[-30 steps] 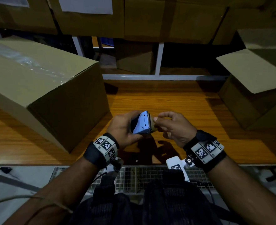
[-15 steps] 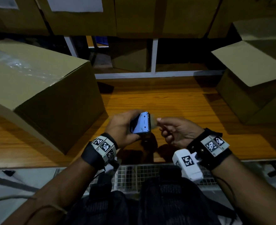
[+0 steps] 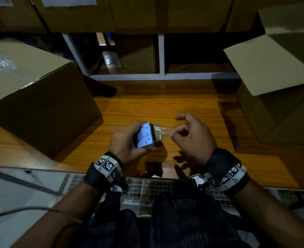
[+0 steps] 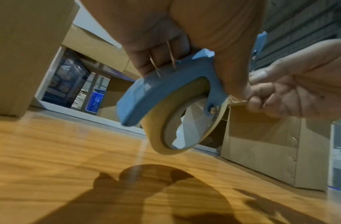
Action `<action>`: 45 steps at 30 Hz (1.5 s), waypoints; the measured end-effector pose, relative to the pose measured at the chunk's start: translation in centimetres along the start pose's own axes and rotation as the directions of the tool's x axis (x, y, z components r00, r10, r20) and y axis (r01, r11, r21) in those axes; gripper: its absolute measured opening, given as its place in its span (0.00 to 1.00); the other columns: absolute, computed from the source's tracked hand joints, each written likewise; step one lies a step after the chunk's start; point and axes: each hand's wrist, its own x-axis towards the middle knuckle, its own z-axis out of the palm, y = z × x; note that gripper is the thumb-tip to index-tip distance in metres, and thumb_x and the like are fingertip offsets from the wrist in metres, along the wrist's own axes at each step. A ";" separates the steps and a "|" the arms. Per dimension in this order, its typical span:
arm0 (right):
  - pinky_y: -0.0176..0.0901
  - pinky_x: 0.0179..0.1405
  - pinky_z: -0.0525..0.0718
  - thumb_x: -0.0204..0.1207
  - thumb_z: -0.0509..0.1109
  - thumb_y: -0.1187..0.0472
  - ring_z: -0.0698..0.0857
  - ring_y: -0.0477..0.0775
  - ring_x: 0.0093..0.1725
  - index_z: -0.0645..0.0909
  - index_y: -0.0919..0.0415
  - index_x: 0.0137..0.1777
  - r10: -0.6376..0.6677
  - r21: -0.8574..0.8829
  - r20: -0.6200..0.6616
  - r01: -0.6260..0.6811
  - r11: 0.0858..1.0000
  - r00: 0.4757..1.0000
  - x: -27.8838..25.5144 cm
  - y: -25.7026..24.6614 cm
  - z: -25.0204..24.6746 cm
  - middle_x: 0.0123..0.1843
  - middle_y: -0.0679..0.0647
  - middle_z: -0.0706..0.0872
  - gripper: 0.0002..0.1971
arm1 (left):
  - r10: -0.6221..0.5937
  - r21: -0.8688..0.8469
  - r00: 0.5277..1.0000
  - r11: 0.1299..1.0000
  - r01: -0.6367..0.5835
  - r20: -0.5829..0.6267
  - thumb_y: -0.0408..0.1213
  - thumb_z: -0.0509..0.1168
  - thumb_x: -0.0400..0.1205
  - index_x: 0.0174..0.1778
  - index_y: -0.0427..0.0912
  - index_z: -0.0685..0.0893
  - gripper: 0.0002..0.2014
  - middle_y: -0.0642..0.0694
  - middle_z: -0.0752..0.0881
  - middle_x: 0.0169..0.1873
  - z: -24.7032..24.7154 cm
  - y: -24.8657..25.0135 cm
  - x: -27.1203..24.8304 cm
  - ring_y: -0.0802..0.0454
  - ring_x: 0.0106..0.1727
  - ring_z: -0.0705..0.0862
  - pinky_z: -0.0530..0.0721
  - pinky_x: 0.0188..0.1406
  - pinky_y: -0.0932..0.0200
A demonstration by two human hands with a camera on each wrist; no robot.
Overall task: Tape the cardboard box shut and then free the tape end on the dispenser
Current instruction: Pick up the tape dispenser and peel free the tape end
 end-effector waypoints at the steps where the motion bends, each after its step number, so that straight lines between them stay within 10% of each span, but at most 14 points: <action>1: 0.38 0.46 0.87 0.76 0.76 0.53 0.86 0.38 0.48 0.75 0.51 0.69 0.038 0.003 0.025 -0.038 0.999 0.999 0.1 0.4 -0.3 0.52 0.43 0.88 0.23 | -0.009 -0.008 1.000 1.000 0.009 0.000 0.59 0.80 0.65 0.70 0.46 0.81 0.38 0.50 0.90 0.59 0.1 0.3 0.0 0.52 0.59 0.88 0.92 0.51 0.53; 6: 0.43 0.40 0.85 0.79 0.73 0.63 0.89 0.55 0.45 0.75 0.63 0.68 0.271 0.503 0.317 -0.403 0.764 0.909 1.5 0.9 -0.8 0.54 0.64 0.91 0.20 | -0.015 0.005 0.999 1.000 0.015 0.034 0.65 0.76 0.64 0.70 0.46 0.81 0.41 0.49 0.89 0.61 -0.5 0.8 0.5 0.52 0.61 0.87 0.92 0.53 0.49; 13: 0.40 0.35 0.80 0.80 0.74 0.60 0.89 0.54 0.39 0.82 0.61 0.57 0.235 0.622 0.369 -0.427 0.657 0.899 2.2 0.4 0.5 0.41 0.59 0.93 0.09 | 0.065 0.081 0.996 0.994 -0.070 0.061 0.61 0.77 0.67 0.71 0.43 0.82 0.39 0.47 0.90 0.60 -1.2 0.1 1.2 0.49 0.58 0.89 0.92 0.51 0.49; 20: 0.32 0.23 0.76 0.75 0.77 0.68 0.83 0.45 0.28 0.89 0.67 0.46 0.184 0.526 0.242 -0.288 0.800 0.953 2.9 -0.3 2.4 0.33 0.54 0.89 0.03 | 0.102 0.108 0.981 0.987 -0.121 0.163 0.67 0.71 0.68 0.73 0.42 0.80 0.43 0.46 0.90 0.60 -1.5 -1.3 1.6 0.48 0.57 0.89 0.91 0.51 0.47; 27: 0.35 0.36 0.83 0.76 0.76 0.63 0.87 0.41 0.33 0.90 0.60 0.39 0.005 0.145 0.057 -0.013 0.989 0.998 3.8 -2.1 2.2 0.36 0.54 0.92 0.05 | 0.059 0.065 0.979 0.995 -0.073 0.195 0.68 0.72 0.64 0.70 0.49 0.82 0.40 0.53 0.92 0.52 -1.9 -1.4 2.3 0.56 0.49 0.90 0.90 0.45 0.52; 35: 0.38 0.39 0.88 0.77 0.76 0.63 0.91 0.49 0.37 0.91 0.60 0.44 -0.026 0.078 0.034 0.023 0.997 0.999 3.9 -3.6 0.6 0.37 0.54 0.93 0.03 | 0.100 0.083 0.969 0.989 -0.122 0.228 0.68 0.75 0.65 0.61 0.54 0.85 0.32 0.58 0.91 0.45 -3.0 -1.5 3.9 0.64 0.43 0.87 0.85 0.38 0.66; 45: 0.38 0.38 0.79 0.76 0.76 0.64 0.85 0.36 0.32 0.89 0.60 0.41 0.015 0.121 -0.030 -0.011 0.993 0.999 4.6 -3.3 -4.7 0.36 0.51 0.91 0.03 | -0.034 0.318 0.954 0.946 -0.065 0.297 0.73 0.71 0.63 0.54 0.55 0.83 0.31 0.57 0.89 0.39 -4.2 -4.3 4.0 0.54 0.39 0.88 0.86 0.33 0.54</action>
